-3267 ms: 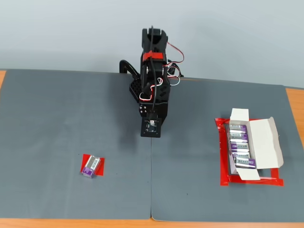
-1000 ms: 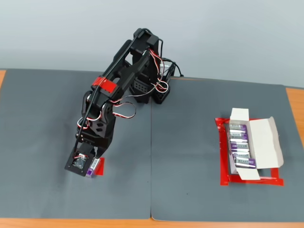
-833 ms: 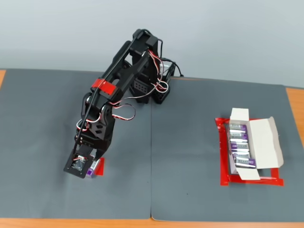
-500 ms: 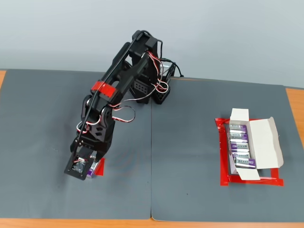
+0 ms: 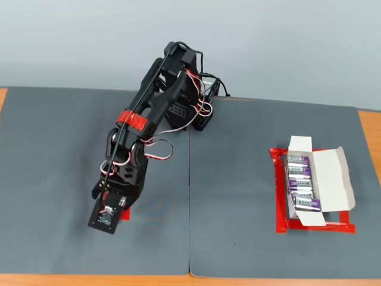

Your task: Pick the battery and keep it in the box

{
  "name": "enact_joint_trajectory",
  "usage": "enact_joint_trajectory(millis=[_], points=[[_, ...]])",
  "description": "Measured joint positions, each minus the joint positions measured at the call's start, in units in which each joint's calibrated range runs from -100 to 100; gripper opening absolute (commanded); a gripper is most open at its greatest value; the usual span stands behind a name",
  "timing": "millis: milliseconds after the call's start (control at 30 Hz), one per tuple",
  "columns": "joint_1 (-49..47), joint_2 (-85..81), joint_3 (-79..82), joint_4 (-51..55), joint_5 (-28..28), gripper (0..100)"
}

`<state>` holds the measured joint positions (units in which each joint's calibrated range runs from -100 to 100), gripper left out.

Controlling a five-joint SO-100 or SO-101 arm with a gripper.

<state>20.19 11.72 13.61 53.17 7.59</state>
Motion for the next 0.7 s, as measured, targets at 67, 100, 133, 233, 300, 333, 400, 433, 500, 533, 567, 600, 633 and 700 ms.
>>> enact_joint_trajectory(millis=[67,100,133,233,300,333,400,433,500,533,567,600,633,700], points=[[-0.1,0.5,0.0,0.0,0.0,31],[-0.1,0.8,0.0,0.0,0.0,31],[-0.1,1.1,0.0,0.0,0.0,31],[0.0,2.0,0.0,0.0,0.0,31],[0.0,2.3,0.0,0.0,0.0,31],[0.0,2.5,0.0,0.0,0.0,31],[0.0,3.1,-0.1,-0.5,0.0,31],[0.0,3.4,-0.1,-1.1,-0.2,31],[0.0,3.8,-0.2,-2.1,-0.2,31],[0.0,4.1,-0.3,-2.3,-0.2,31],[0.0,4.2,-0.3,-2.3,-0.2,31],[0.0,4.5,-0.3,-2.4,-0.2,31],[0.0,4.8,-0.3,-2.4,-0.2,31],[0.0,5.3,-0.3,-2.4,-0.2,31]])
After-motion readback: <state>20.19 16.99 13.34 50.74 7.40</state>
